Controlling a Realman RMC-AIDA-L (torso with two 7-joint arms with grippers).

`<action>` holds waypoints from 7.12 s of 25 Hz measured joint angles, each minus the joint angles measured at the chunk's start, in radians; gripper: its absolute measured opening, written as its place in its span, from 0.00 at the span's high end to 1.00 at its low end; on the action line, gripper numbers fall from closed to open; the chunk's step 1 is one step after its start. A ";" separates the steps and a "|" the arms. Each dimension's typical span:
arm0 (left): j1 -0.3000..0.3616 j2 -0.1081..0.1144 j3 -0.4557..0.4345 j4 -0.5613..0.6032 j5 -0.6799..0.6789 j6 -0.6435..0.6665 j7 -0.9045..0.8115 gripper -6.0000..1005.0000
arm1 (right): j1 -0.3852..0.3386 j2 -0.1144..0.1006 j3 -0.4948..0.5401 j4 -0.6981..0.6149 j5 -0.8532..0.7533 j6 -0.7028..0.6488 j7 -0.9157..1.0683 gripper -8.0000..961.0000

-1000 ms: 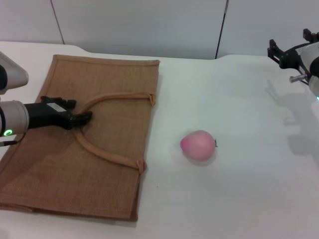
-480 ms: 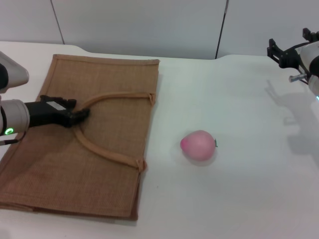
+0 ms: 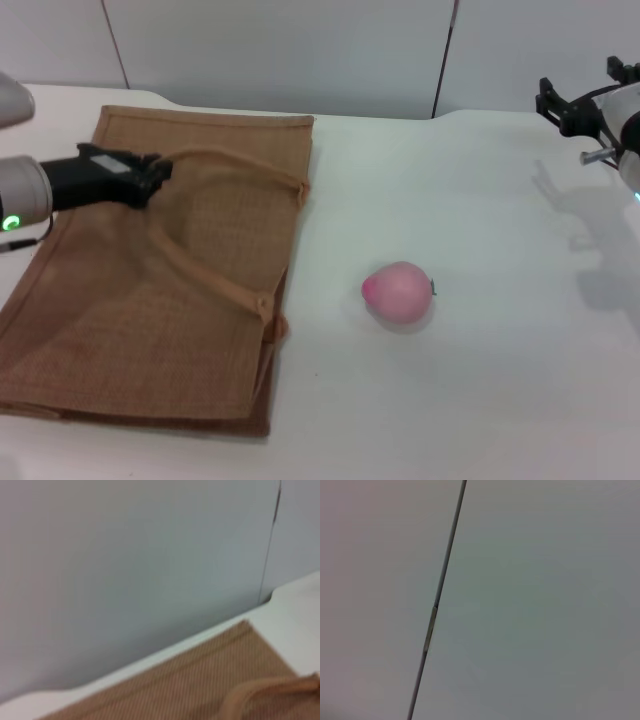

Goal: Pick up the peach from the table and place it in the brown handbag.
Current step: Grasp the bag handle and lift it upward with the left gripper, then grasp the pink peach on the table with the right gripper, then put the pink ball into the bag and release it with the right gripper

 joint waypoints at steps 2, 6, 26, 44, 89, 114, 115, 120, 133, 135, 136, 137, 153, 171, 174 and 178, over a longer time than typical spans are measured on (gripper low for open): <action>0.000 0.000 0.000 0.041 -0.008 -0.038 -0.028 0.83 | 0.000 -0.001 0.000 0.000 0.000 0.000 0.000 0.07; 0.007 -0.001 0.005 0.126 0.000 -0.095 -0.093 0.87 | 0.000 -0.001 0.000 0.000 0.000 0.000 0.000 0.07; 0.000 0.008 -0.003 0.748 0.125 -0.358 -0.436 0.87 | -0.014 -0.003 -0.012 -0.073 -0.040 0.097 -0.011 0.07; -0.096 0.002 0.014 0.833 0.173 -0.422 -0.444 0.87 | -0.149 -0.033 0.005 -0.529 -0.360 0.438 -0.012 0.07; -0.076 -0.002 0.063 0.871 0.176 -0.477 -0.436 0.87 | -0.158 -0.040 0.232 -1.021 -0.126 1.604 -0.245 0.07; -0.090 -0.004 0.103 0.863 0.177 -0.465 -0.440 0.87 | -0.064 -0.003 0.273 -0.805 -0.115 1.576 -0.346 0.07; -0.091 -0.004 0.103 0.863 0.177 -0.465 -0.440 0.87 | -0.061 -0.003 0.273 -0.797 -0.115 1.574 -0.349 0.07; -0.091 -0.004 0.102 0.863 0.177 -0.465 -0.440 0.87 | -0.040 -0.004 0.272 -0.750 -0.109 1.570 -0.356 0.07; -0.097 -0.005 0.102 0.861 0.184 -0.465 -0.440 0.87 | 0.023 -0.004 0.273 -0.699 -0.103 1.656 -0.366 0.21; -0.097 -0.005 0.102 0.860 0.185 -0.465 -0.440 0.87 | 0.036 -0.003 0.274 -0.686 -0.104 1.665 -0.362 0.31; -0.097 -0.005 0.102 0.860 0.185 -0.465 -0.440 0.87 | 0.038 -0.003 0.274 -0.686 -0.104 1.666 -0.361 0.36; -0.097 -0.005 0.102 0.860 0.185 -0.465 -0.440 0.87 | 0.038 -0.003 0.274 -0.688 -0.104 1.666 -0.360 0.37; -0.096 -0.007 0.112 0.865 0.167 -0.454 -0.434 0.87 | -0.007 -0.002 0.314 -0.920 -0.109 1.545 -0.359 0.50; -0.104 -0.007 0.174 0.884 0.120 -0.414 -0.414 0.87 | -0.017 -0.003 0.272 -1.085 -0.030 1.507 -0.366 0.57; -0.109 -0.007 0.180 0.885 0.107 -0.411 -0.410 0.87 | -0.006 -0.003 0.227 -1.042 -0.030 1.473 -0.366 0.57; -0.116 -0.007 0.189 0.886 0.091 -0.411 -0.409 0.87 | 0.010 -0.001 0.182 -0.997 -0.028 1.430 -0.366 0.57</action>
